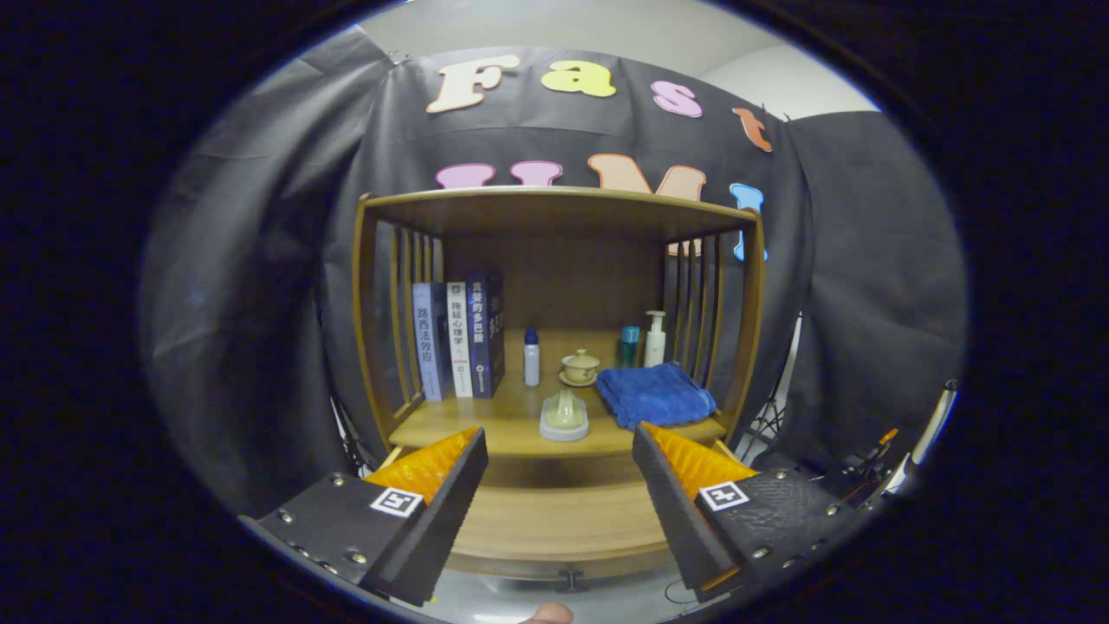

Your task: Pull open the drawer, take out the items inside it, and place them on the countertop above the cabinet.

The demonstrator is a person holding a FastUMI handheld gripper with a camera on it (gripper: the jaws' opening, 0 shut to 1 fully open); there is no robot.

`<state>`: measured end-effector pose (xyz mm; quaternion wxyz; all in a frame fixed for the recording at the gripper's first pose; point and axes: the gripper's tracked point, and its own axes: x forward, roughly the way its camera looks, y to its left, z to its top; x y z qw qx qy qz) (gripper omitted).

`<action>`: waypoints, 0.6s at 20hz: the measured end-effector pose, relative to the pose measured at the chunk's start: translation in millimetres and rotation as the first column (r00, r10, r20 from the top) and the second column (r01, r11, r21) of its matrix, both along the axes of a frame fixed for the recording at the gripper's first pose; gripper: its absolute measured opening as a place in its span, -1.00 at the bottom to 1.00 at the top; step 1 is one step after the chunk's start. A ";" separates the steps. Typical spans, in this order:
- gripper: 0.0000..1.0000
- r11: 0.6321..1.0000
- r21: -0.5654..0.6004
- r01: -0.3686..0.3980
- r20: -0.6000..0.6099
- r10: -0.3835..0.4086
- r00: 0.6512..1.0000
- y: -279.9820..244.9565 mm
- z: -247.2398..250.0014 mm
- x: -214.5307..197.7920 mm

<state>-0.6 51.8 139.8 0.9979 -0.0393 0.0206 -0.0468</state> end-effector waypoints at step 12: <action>1.00 0.998 0.053 -0.020 -0.120 0.026 0.992 -4.0 -160.4 -36.5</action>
